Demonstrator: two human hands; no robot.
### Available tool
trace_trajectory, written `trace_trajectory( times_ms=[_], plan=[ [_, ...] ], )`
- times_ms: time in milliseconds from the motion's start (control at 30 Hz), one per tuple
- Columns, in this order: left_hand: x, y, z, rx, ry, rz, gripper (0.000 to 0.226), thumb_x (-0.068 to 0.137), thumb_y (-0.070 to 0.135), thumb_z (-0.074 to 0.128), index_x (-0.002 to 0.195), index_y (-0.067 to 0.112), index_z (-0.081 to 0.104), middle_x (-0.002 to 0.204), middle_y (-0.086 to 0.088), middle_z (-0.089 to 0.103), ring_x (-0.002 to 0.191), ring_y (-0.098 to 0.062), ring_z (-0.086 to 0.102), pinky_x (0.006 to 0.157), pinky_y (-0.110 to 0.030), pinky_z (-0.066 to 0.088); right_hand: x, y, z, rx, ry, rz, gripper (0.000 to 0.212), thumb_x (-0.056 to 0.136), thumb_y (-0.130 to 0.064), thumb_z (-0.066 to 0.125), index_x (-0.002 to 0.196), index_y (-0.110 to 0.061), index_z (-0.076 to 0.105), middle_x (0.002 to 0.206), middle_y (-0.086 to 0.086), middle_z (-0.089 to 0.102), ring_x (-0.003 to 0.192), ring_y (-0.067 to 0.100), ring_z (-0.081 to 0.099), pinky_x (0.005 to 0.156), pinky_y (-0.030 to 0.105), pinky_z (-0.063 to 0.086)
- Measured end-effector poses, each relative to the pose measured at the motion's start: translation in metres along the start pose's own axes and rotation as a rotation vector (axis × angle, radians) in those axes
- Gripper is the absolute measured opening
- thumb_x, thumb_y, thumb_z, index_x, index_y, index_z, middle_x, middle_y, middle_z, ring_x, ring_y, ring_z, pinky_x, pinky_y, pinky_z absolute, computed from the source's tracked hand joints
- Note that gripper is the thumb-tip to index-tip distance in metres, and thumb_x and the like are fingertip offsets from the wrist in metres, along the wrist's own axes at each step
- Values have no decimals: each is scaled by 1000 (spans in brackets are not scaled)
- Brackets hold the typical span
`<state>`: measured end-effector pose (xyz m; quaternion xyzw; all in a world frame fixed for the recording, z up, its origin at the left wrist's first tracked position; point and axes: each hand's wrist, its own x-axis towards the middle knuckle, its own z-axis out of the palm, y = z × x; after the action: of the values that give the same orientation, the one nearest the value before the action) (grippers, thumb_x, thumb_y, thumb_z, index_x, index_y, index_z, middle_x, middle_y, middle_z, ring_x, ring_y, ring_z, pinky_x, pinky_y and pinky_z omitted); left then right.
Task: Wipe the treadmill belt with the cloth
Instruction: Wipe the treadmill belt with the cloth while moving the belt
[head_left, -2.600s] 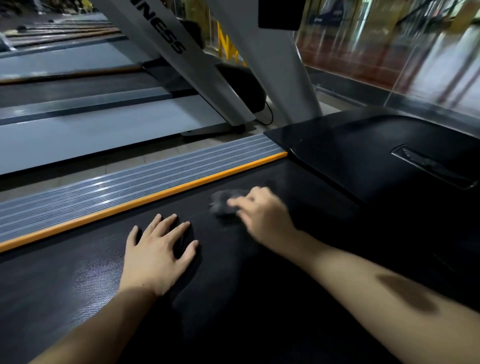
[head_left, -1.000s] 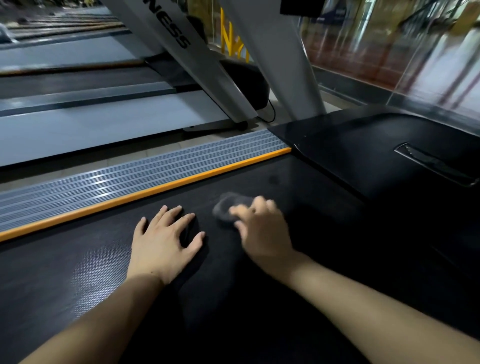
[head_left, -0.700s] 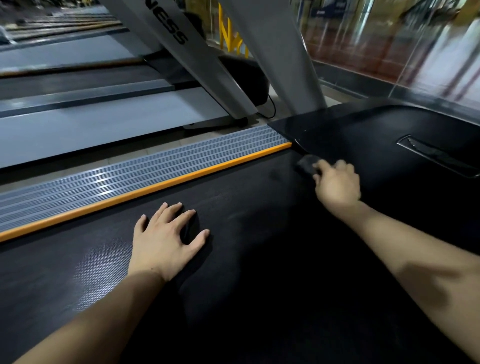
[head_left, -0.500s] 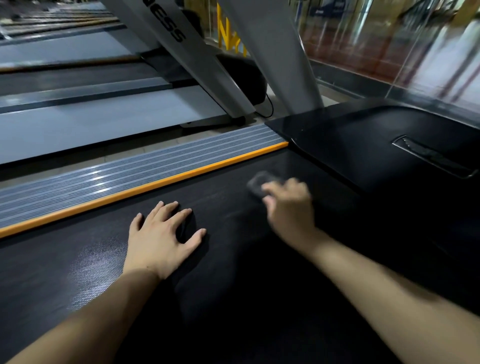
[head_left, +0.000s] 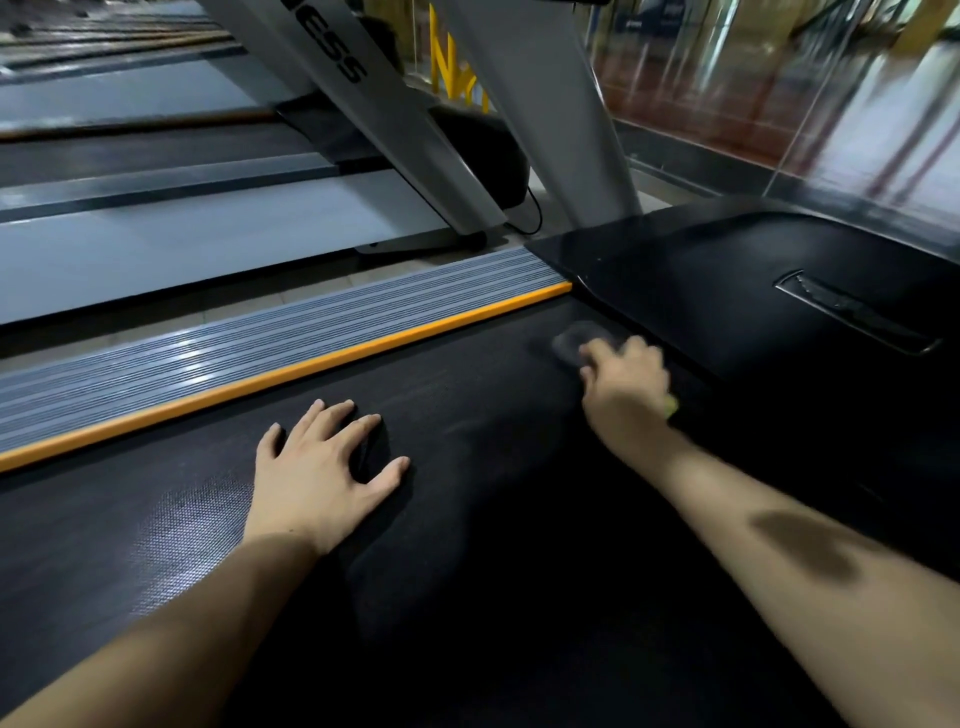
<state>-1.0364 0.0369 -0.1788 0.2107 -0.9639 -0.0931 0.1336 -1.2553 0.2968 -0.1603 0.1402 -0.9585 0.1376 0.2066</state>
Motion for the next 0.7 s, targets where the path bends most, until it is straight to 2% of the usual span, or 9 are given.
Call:
trace_trajectory(
  times_ms=[100,167,267,333,367,433,500,600,700],
  plan=[
    [-1,0,-1,-3,3,-2,77,79,88,30,139,44,50,155,14,41,152,-11,18,122,-51,13,-60,-58,-1,112,-35,-258,25,84,-34,63,108,-31,62,99,9,51,88,32,49,69,39,45],
    [-2,2,-2,-1,3,-1,78,78,89,29,139,44,50,155,14,41,152,-11,19,122,-50,13,-86,-83,-7,236,-100,-402,25,85,-34,62,110,-34,59,98,6,49,89,28,47,71,40,43],
    [-2,4,-4,-4,-4,0,79,78,89,29,140,45,50,156,14,40,152,-11,18,122,-50,13,-77,-72,-10,282,-136,-550,27,85,-31,64,112,-36,60,97,5,51,88,29,49,70,40,44],
    [-2,4,-5,2,-10,4,80,79,90,28,141,45,49,156,14,39,152,-11,18,123,-50,12,-45,-34,0,178,-46,-493,27,84,-28,64,111,-34,64,95,8,54,84,34,53,67,41,49],
    [-2,4,-5,4,-9,6,80,78,90,27,141,45,49,156,14,39,152,-11,18,123,-50,12,-24,-10,3,114,7,-376,26,86,-27,62,111,-33,65,97,10,55,86,36,53,69,43,50],
    [-3,4,-6,3,-8,10,81,78,91,27,141,45,49,156,14,39,152,-12,17,122,-50,12,8,29,3,18,-19,-96,25,93,-29,56,117,-31,62,107,13,51,97,38,49,79,46,48],
    [-1,4,-6,-2,-4,9,82,77,92,26,140,44,50,156,13,39,153,-13,17,122,-51,11,18,38,4,-27,-43,34,24,95,-29,54,118,-28,59,112,15,48,103,38,45,83,48,44],
    [1,6,-6,16,8,22,79,78,91,29,137,44,53,154,12,43,152,-14,18,122,-52,10,-9,1,1,-16,11,-28,20,89,-29,60,108,-25,62,106,14,51,96,38,48,75,44,43],
    [-1,4,-6,26,37,49,71,80,88,35,129,43,61,148,12,50,151,-16,23,122,-52,7,-63,-52,-7,129,-47,-280,24,81,-28,67,105,-30,65,98,10,54,84,34,51,71,39,45]
  ],
)
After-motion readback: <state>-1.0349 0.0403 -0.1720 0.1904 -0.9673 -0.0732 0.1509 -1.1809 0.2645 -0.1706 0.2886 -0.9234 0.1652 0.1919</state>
